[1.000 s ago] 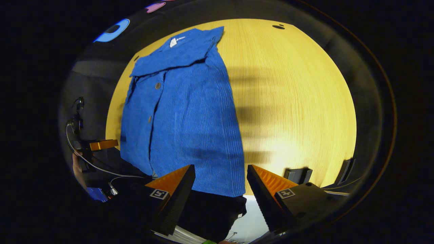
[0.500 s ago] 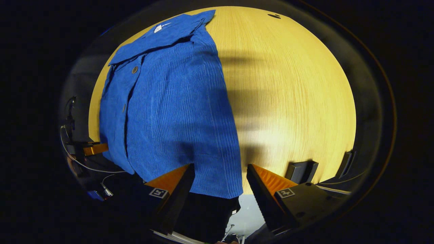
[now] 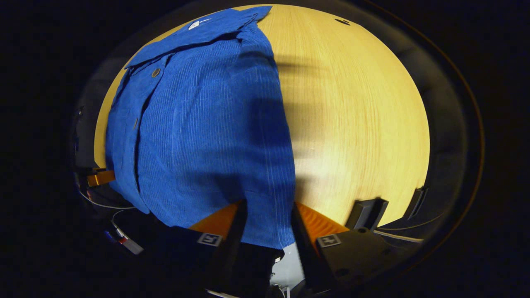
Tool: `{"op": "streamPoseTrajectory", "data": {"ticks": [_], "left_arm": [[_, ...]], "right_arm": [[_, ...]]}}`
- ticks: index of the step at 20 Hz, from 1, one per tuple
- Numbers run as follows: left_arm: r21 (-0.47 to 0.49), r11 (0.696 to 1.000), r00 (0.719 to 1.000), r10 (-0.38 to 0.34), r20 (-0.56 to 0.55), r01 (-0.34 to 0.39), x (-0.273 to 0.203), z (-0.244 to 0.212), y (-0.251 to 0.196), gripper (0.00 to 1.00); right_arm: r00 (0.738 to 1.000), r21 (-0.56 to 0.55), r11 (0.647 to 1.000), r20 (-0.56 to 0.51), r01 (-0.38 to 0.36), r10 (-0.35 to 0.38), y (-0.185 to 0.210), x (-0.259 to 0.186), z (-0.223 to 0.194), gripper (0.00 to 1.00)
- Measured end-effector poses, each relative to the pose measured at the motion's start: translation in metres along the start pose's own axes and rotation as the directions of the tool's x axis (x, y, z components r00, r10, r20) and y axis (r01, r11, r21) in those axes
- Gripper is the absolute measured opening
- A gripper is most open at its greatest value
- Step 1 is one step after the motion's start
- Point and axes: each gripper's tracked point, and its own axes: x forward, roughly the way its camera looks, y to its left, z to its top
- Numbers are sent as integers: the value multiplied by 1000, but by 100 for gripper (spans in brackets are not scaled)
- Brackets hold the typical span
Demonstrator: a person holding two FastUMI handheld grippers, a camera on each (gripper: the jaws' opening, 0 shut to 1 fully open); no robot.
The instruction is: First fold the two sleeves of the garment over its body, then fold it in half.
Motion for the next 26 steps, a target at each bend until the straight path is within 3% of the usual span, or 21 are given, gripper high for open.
{"op": "streamPoseTrajectory", "data": {"ticks": [2, 4, 8, 12, 17, 22, 26], "left_arm": [[9, 1000, 999, -23, 35, 23, 1, 4, -11, 34], [121, 993, 999, -15, 46, 9, 3, 9, -5, 0], [140, 986, 992, -106, 74, 95, -3, 8, -10, 0], [121, 974, 960, -212, 186, 191, -29, 22, -15, 0], [173, 970, 932, -217, 289, 172, -79, 53, -11, 0], [236, 958, 886, -246, 392, 161, -139, 92, -17, 0], [282, 941, 836, -304, 457, 188, -185, 127, -32, 0]], "right_arm": [[999, 19, 999, -1, -34, 34, 8, 0, 0, 7], [997, 57, 996, 13, -71, 70, 8, -1, 1, 5], [994, 69, 994, 75, -79, 74, 7, -14, 10, 5], [981, 40, 992, 158, -121, 114, 26, -50, 29, 5], [966, -10, 990, 219, -140, 138, 35, -96, 61, 5], [922, -10, 986, 354, -165, 158, 47, -154, 111, 5], [866, 8, 980, 470, -199, 172, 65, -198, 154, 5]]}}
